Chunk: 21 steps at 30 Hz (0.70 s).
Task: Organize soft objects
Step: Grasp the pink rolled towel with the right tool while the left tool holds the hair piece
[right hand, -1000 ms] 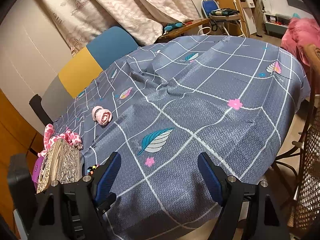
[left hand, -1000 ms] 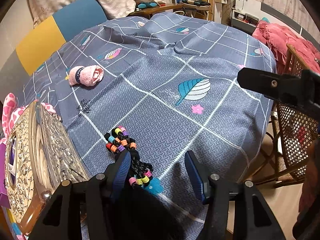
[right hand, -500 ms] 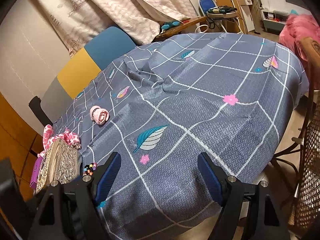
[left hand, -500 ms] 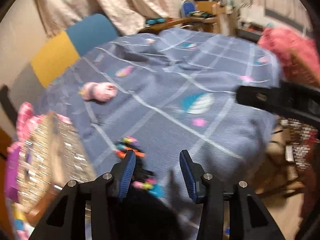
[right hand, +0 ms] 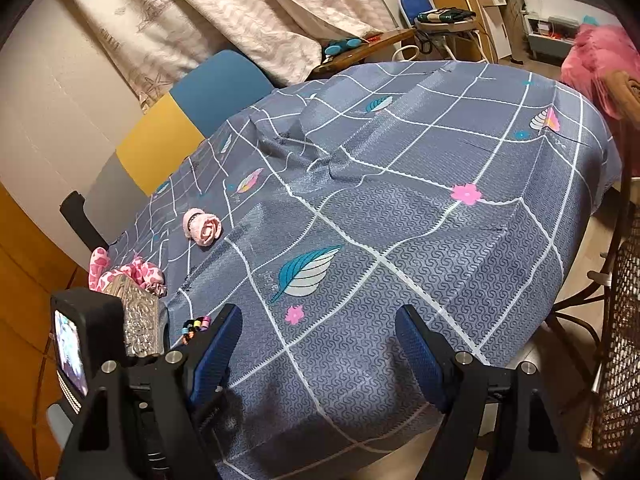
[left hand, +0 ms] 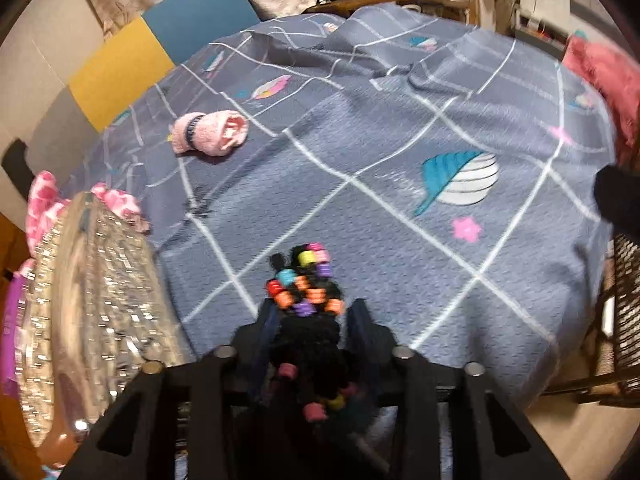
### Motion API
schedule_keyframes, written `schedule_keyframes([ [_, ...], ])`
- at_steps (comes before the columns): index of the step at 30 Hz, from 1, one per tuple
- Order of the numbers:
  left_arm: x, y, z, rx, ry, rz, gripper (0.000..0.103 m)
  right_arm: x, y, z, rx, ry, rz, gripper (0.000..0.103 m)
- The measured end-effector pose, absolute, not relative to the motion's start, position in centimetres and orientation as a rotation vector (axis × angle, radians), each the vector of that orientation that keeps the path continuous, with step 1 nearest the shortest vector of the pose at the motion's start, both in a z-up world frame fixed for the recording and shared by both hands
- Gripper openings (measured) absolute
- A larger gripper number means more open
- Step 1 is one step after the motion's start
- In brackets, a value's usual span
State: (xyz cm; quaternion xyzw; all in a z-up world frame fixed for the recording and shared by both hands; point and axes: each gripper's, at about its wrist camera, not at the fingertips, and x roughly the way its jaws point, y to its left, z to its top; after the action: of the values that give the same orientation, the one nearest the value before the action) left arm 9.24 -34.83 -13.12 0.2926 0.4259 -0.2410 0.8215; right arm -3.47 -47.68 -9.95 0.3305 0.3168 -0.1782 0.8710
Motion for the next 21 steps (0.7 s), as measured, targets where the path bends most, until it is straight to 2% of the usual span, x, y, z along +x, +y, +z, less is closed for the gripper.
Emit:
schedule_keyframes([
  [12, 8.8, -30.4, -11.1, 0.214, 0.943, -0.765, 0.028, -1.6, -47.6, -10.1, 0.636, 0.686, -0.363, 0.080],
  [21, 8.4, -29.4, -11.7, 0.257, 0.907, -0.775, 0.028, 7.4, -46.6, -9.0, 0.449, 0.729, -0.234, 0.080],
])
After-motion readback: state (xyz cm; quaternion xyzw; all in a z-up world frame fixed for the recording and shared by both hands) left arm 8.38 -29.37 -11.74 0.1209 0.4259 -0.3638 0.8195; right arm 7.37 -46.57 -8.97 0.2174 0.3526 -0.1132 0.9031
